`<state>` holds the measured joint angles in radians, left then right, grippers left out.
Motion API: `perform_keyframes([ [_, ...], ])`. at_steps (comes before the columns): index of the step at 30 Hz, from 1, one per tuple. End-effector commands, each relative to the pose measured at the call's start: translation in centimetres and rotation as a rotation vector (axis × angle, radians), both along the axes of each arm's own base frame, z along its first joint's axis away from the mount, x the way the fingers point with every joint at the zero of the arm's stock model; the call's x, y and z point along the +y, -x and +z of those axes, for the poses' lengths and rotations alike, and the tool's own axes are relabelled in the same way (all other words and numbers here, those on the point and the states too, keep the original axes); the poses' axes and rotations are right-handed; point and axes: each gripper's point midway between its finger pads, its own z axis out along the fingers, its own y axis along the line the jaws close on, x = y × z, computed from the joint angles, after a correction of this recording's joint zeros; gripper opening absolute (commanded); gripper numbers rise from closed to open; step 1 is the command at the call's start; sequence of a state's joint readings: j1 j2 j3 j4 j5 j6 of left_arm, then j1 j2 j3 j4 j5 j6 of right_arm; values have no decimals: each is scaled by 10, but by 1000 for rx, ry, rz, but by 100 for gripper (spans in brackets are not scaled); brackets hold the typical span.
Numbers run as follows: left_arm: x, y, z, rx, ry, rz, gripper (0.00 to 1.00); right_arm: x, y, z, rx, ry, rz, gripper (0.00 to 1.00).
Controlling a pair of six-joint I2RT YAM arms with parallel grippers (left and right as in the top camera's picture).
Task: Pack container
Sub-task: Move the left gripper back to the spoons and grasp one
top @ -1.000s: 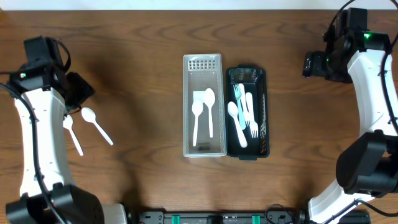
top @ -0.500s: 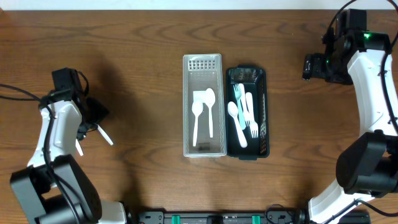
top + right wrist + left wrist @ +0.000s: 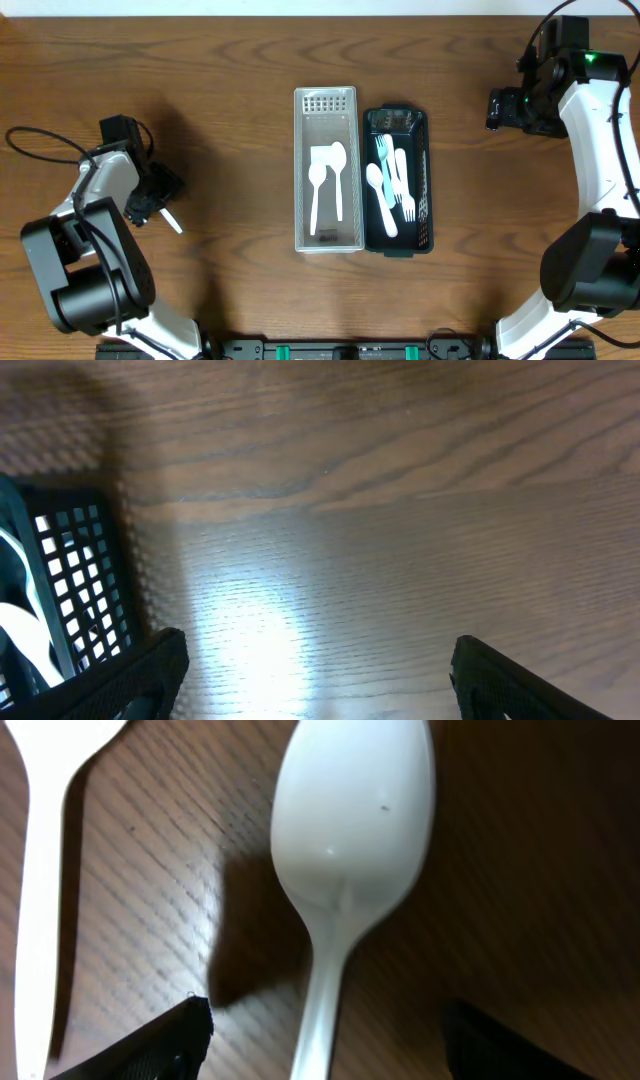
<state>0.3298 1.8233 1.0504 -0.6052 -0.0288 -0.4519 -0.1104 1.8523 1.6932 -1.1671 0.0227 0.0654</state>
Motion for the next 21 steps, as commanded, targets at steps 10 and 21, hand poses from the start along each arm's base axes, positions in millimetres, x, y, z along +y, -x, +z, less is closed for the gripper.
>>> perform_keyframes([
  [10,8,12,-23,58,33,32,64,-5,5,-5,30,16,7,87],
  [21,6,13,-27,63,46,31,23,-5,11,-6,53,13,7,87],
])
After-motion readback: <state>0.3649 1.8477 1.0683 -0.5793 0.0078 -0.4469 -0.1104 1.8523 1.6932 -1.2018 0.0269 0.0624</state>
